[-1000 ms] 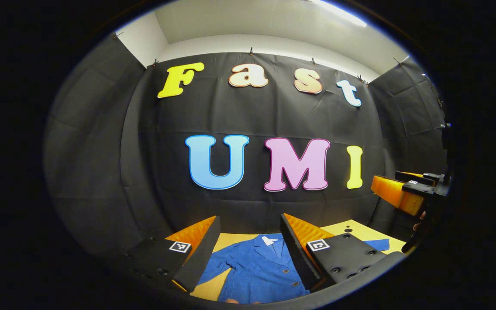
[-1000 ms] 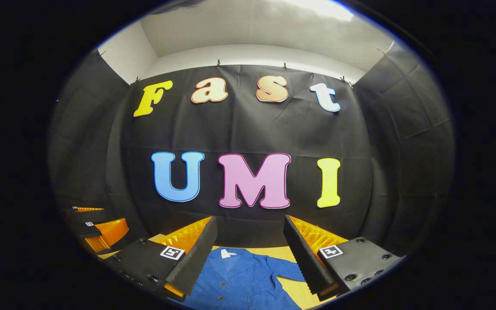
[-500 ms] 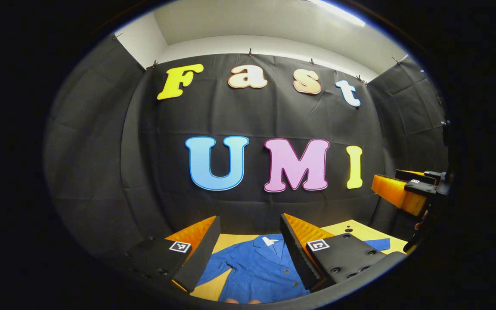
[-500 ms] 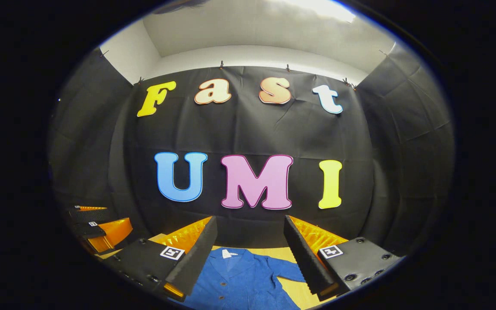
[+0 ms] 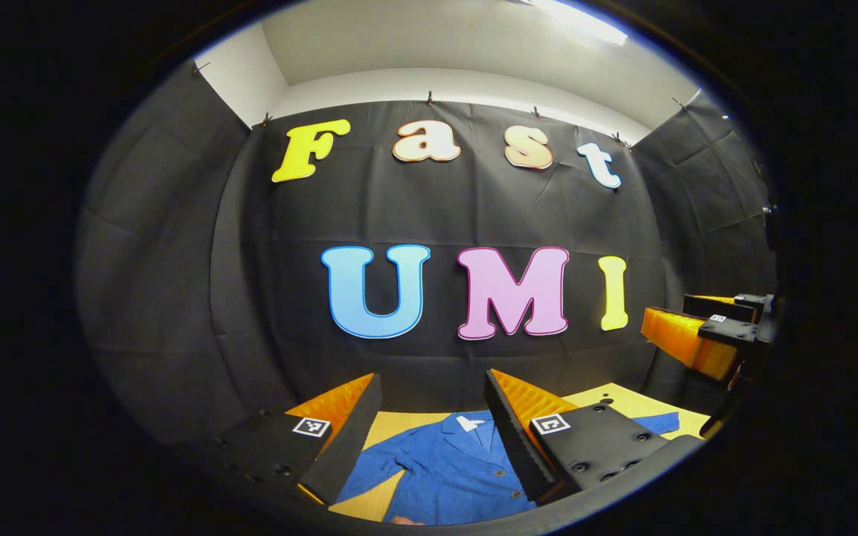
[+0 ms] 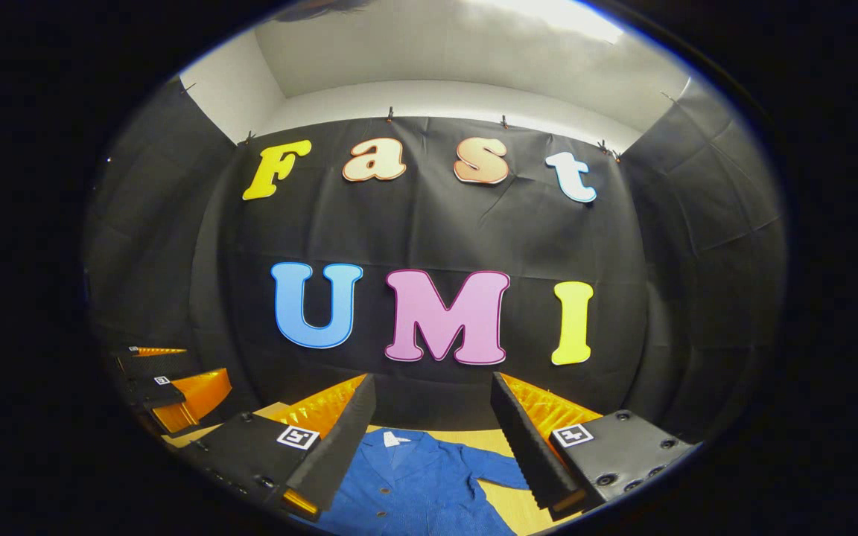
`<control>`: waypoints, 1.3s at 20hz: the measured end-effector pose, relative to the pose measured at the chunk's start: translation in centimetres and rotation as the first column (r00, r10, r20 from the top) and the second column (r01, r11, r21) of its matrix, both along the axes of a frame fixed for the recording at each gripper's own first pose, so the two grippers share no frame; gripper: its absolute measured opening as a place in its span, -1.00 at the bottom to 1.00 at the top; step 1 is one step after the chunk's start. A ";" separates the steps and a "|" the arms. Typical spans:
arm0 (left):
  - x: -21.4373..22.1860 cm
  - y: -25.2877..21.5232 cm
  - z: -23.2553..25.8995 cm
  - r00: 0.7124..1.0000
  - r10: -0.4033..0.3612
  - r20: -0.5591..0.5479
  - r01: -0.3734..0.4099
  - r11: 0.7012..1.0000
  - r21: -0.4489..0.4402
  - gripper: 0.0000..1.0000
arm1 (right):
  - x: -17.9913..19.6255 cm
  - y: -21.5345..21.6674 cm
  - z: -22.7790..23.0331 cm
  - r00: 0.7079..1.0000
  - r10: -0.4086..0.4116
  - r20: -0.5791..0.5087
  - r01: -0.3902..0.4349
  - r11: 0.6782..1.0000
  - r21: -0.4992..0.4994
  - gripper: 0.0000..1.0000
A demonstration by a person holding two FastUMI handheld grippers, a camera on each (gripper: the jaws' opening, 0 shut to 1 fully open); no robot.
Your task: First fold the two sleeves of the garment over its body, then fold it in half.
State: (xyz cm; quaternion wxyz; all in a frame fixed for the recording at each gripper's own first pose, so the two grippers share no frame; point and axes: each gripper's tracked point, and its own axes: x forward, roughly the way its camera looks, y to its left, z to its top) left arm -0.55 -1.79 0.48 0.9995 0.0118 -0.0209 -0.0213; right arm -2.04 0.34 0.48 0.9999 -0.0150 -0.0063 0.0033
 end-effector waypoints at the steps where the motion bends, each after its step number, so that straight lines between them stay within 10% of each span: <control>1: 0.0 -0.1 0.0 1.000 -0.006 -0.003 0.006 1.000 -0.003 0.58 | 0.0 -0.2 -0.1 1.000 -0.004 -0.003 0.004 1.000 0.006 0.95; 26: 2.6 -1.1 -1.2 0.999 -0.028 -0.037 0.029 1.000 0.013 0.60 | 4.0 -2.1 -3.1 0.998 -0.018 -0.063 0.018 1.000 0.005 0.95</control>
